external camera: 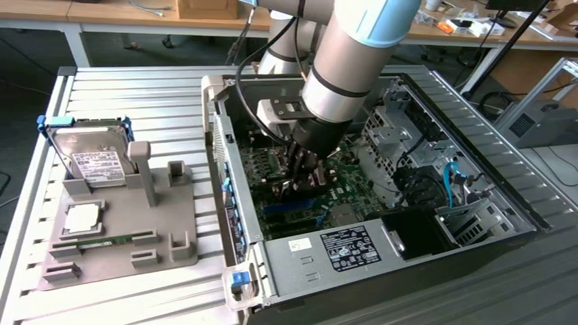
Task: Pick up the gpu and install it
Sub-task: 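Press down on the gpu until it lock into place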
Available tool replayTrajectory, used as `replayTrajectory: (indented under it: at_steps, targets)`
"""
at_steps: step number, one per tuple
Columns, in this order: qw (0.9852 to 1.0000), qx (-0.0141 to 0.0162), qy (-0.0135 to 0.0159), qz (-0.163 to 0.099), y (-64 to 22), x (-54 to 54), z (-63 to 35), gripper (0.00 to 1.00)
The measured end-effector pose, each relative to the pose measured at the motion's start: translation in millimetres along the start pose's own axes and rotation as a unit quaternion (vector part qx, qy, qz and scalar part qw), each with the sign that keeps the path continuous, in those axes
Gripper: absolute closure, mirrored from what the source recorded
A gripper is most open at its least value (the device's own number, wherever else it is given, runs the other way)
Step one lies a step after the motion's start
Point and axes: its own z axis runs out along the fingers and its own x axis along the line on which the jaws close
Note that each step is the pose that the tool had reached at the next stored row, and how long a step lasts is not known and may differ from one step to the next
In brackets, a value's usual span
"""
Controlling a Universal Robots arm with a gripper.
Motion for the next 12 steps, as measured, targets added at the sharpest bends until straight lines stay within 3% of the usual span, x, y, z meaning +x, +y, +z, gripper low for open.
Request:
replayTrajectory:
  at_steps: [10,12]
  targets:
    - [1.0000,-0.0001,0.0002,0.000,0.1,0.1,-0.4,0.72]
    - [1.0000,0.0000,0.0002,0.000,0.6,-0.2,-6.4,0.72]
